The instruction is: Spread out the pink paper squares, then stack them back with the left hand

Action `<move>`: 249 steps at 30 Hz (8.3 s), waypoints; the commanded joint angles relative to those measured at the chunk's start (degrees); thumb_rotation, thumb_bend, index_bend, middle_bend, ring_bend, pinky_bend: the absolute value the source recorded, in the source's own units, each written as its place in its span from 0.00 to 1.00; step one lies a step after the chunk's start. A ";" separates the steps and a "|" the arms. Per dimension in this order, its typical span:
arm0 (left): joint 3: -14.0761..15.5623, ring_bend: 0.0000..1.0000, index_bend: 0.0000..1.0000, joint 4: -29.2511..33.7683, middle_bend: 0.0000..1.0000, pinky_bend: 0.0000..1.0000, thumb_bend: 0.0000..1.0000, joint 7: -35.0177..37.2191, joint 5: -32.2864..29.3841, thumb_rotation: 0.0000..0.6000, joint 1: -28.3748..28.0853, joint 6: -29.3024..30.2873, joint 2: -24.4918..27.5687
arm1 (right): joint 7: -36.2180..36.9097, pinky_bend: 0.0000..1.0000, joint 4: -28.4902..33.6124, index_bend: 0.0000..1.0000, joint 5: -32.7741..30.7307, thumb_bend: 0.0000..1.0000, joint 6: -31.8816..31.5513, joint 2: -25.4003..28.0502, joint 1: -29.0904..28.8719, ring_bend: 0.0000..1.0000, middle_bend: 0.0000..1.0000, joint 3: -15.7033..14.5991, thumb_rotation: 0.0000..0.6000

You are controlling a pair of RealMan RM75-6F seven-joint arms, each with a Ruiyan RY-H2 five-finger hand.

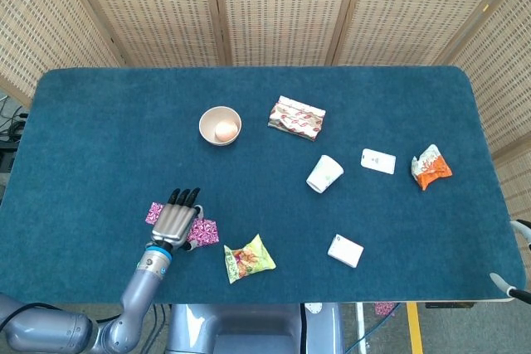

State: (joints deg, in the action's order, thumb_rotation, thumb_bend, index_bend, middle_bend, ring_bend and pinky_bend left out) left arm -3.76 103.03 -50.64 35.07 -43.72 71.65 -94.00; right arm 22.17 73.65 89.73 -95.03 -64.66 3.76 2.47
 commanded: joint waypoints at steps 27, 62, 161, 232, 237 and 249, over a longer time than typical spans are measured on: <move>0.54 0.00 0.42 -1.21 0.00 0.00 0.22 -1.58 -0.21 0.95 -0.16 0.07 -2.08 | 0.60 0.00 -0.70 0.17 -0.19 0.13 -0.32 -0.18 0.42 0.00 0.20 0.06 1.00; 1.24 0.00 0.24 -0.29 0.00 0.00 0.20 0.68 2.94 0.95 0.80 -0.53 1.81 | 0.27 0.00 -0.28 0.17 -0.20 0.13 -0.41 -0.05 0.46 0.00 0.21 0.25 1.00; 2.41 0.00 0.35 -10.86 0.00 0.00 0.26 5.57 2.87 0.97 1.85 -10.15 4.98 | -1.32 0.00 1.40 0.17 -0.88 0.13 0.05 0.27 0.71 0.00 0.21 0.46 1.00; 1.88 0.00 0.46 -8.98 0.00 0.00 0.34 8.07 3.33 0.97 1.38 -10.58 6.22 | -0.81 0.00 0.97 0.17 -1.35 0.13 0.33 0.17 0.80 0.00 0.21 0.78 1.00; 1.82 0.00 0.46 -7.65 0.00 0.00 0.34 8.07 3.87 0.97 1.30 -10.11 6.99 | -0.81 0.00 1.01 0.17 -1.23 0.13 0.38 0.16 0.66 0.00 0.21 0.82 1.00; 1.65 0.00 0.46 -4.61 0.00 0.00 0.33 8.76 4.32 0.97 1.33 -9.59 8.40 | -0.83 0.00 1.02 0.17 -1.03 0.13 0.28 0.10 0.58 0.00 0.21 0.80 1.00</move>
State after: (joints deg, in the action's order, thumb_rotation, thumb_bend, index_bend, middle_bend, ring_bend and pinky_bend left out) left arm -2.08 98.18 -42.01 39.33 -42.38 62.07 -85.76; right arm 21.34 74.67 88.69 -94.75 -64.57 4.34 3.28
